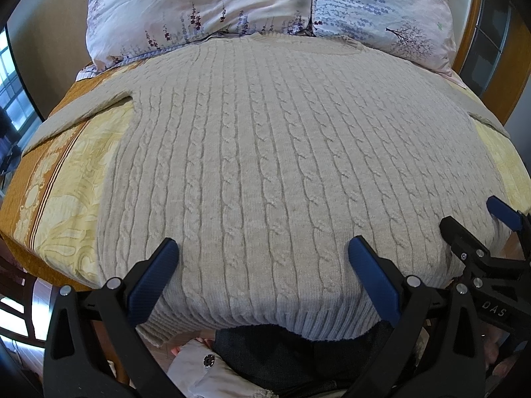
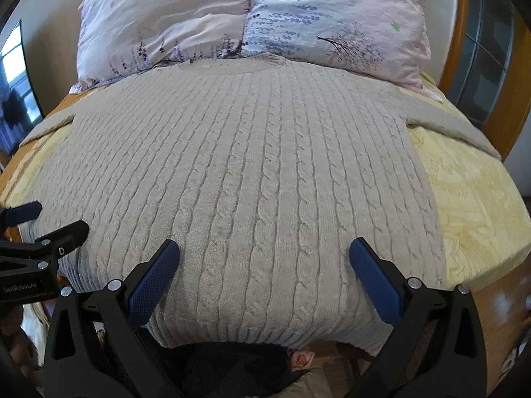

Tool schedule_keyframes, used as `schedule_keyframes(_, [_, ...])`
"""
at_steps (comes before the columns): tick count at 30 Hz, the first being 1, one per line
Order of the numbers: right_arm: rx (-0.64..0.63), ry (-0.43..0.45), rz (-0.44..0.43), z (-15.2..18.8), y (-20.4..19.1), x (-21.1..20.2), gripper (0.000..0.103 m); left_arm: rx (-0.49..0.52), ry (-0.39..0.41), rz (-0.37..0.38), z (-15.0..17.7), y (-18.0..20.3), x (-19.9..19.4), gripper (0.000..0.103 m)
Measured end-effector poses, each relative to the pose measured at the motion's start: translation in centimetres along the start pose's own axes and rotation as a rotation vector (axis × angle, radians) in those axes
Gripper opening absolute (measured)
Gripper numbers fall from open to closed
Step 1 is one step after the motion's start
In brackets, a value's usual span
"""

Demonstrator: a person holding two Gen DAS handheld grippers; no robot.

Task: Fold small clothes
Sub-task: 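Move the right gripper to the sweater sleeve cuff and grasp it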

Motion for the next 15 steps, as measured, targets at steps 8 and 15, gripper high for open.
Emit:
schedule_keyframes(8, [-0.016, 0.017, -0.063, -1.1, 1.3, 0.8, 0.102, 0.016, 0.031, 0.047, -2.0, 0.6, 0.8, 0.101])
schedule_keyframes(15, [0.316, 0.121, -0.015, -5.1, 14.2, 0.0, 0.102, -0.044, 0.055, 0.282, -5.9, 1.9, 0.8, 0.101])
Point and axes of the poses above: each gripper's, at about its wrist camera, not at the fingertips, and x roughly the way its jaws point, y to its right, z to its underside, the point moved 10 cm from there along x, roughly the way its jaws point, and after that the axes turned 14 degrees about -x, right-handed, at the moved point
